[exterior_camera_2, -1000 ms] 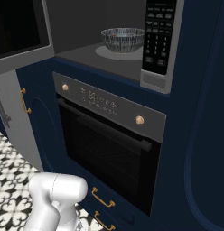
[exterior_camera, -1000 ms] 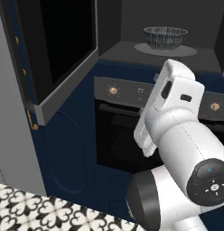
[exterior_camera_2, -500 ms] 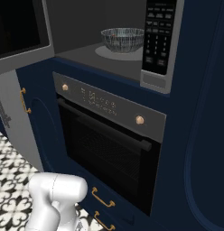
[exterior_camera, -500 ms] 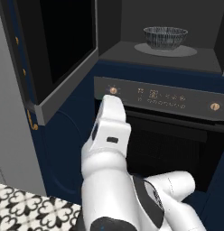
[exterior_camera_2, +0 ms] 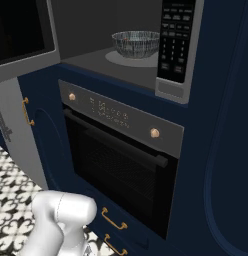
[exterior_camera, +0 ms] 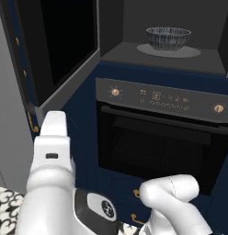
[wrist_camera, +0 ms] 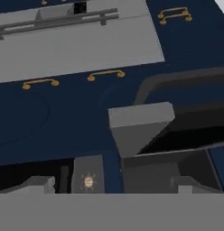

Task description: Pick the bell pepper from the sink and place it in the bowl. Then pick the bowl and place it in the microwave. Then close the microwave door and press the start button.

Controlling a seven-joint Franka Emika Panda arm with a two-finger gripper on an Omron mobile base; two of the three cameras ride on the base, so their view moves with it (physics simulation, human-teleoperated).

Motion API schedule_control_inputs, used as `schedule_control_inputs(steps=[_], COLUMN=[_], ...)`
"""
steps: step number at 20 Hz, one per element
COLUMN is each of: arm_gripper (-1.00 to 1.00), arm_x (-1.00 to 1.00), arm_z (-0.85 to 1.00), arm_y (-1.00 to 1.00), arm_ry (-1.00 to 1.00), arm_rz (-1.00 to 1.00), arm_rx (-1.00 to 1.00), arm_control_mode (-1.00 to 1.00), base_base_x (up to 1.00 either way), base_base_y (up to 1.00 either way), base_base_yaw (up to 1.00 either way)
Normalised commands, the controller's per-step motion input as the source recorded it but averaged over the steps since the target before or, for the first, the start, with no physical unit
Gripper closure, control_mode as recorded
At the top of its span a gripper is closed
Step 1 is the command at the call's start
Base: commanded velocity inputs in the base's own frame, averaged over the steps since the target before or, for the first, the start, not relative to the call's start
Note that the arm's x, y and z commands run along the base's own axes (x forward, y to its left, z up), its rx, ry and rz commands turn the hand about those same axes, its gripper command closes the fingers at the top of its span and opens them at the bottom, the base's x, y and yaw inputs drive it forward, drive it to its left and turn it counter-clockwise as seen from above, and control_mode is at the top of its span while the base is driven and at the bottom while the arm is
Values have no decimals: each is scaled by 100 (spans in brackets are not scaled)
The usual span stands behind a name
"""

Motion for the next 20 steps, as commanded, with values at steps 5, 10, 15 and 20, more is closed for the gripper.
schedule_control_inputs(steps=[5,10,15,20], arm_gripper=[-100,-100,-100,-100], arm_x=[3,44,81,66], arm_z=[-34,-32,-37,-24], arm_y=[73,68,41,56], arm_ry=[-5,0,-9,-6], arm_rz=[-1,0,-2,-11], arm_rx=[-11,-8,-1,0], arm_control_mode=[-100,-100,-100,-100], base_base_x=[0,0,0,0], base_base_y=[0,0,0,0], base_base_yaw=[0,0,0,0])
